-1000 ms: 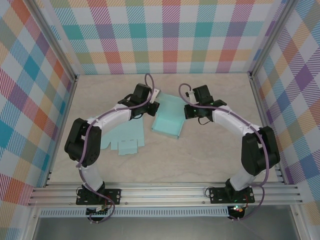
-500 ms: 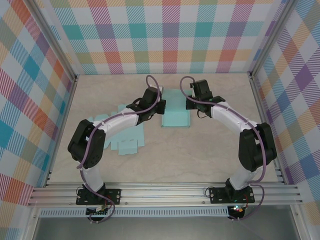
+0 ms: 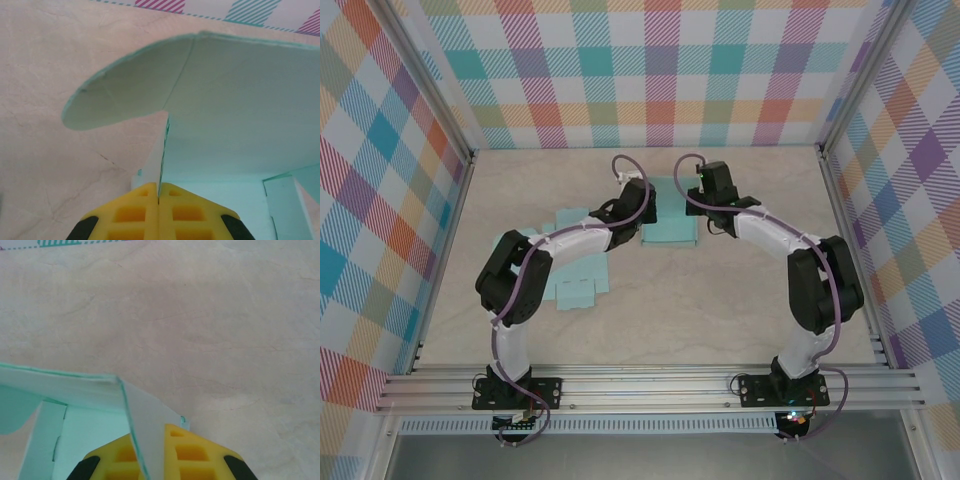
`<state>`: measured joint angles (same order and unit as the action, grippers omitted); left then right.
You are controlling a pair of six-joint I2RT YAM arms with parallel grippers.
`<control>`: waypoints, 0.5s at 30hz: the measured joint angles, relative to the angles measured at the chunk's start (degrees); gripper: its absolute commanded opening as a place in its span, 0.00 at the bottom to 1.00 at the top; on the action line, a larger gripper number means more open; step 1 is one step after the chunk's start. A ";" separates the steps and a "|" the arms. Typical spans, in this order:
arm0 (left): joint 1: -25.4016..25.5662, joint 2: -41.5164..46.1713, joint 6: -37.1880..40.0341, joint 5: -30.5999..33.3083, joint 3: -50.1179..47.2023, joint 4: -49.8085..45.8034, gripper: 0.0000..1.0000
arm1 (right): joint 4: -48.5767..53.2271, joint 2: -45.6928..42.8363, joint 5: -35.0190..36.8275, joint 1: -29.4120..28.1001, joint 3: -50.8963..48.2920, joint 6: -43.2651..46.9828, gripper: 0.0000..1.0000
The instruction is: Fold the paper box
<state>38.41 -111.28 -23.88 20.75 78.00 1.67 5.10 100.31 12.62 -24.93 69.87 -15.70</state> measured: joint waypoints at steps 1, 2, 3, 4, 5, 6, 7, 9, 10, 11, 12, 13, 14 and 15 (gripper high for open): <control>0.17 0.00 -0.46 0.55 -0.02 0.00 0.00 | -0.46 0.09 0.42 -0.26 -0.44 -0.20 0.01; 0.37 0.00 -0.83 1.11 -0.13 0.00 0.00 | -1.20 0.11 0.87 -0.50 -0.92 -0.39 0.01; 0.48 0.00 -1.05 1.51 -0.22 0.02 0.00 | -1.70 0.13 1.29 -0.72 -1.25 -0.63 0.01; 0.61 0.00 -1.27 1.92 -0.42 0.04 0.00 | -2.54 0.13 1.77 -1.01 -1.66 -0.90 0.02; 0.74 0.00 -1.60 2.36 -0.79 0.07 0.00 | -3.10 0.13 2.10 -1.25 -2.03 -1.16 0.01; 0.85 0.00 -1.90 2.60 -1.11 0.26 0.00 | -3.78 0.11 2.45 -1.46 -2.54 -1.46 0.01; 0.96 0.00 -2.14 2.84 -1.70 0.83 0.00 | -4.85 0.11 3.02 -1.75 -3.30 -1.68 0.02; 1.25 0.00 -2.56 3.19 -2.84 1.97 0.00 | -6.97 -0.04 3.85 -2.12 -4.72 -2.16 0.02; 1.38 0.02 -2.82 3.37 -3.61 2.73 0.00 | -7.96 -0.26 4.09 -2.29 -5.57 -2.47 0.02; 1.53 0.02 -3.17 3.48 -4.31 3.41 0.00 | -8.87 -0.52 4.35 -2.51 -6.58 -2.93 0.02; 1.70 0.07 -3.56 3.56 -5.09 4.00 0.00 | -9.53 -0.87 4.50 -2.78 -7.58 -3.23 0.02; 1.81 0.07 -3.76 3.52 -5.64 4.26 0.00 | -9.79 -1.16 4.66 -3.02 -8.44 -3.52 0.02; 2.03 0.13 -3.89 3.76 -6.23 4.83 0.00 | -10.49 -1.51 5.07 -3.30 -9.55 -3.89 0.02; 2.25 0.35 -4.00 3.93 -6.43 4.98 0.00 | -11.06 -1.84 5.35 -3.50 -10.12 -4.24 0.02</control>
<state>40.66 -110.93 -27.88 24.69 71.57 6.66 -5.96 98.48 17.98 -28.42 59.75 -19.94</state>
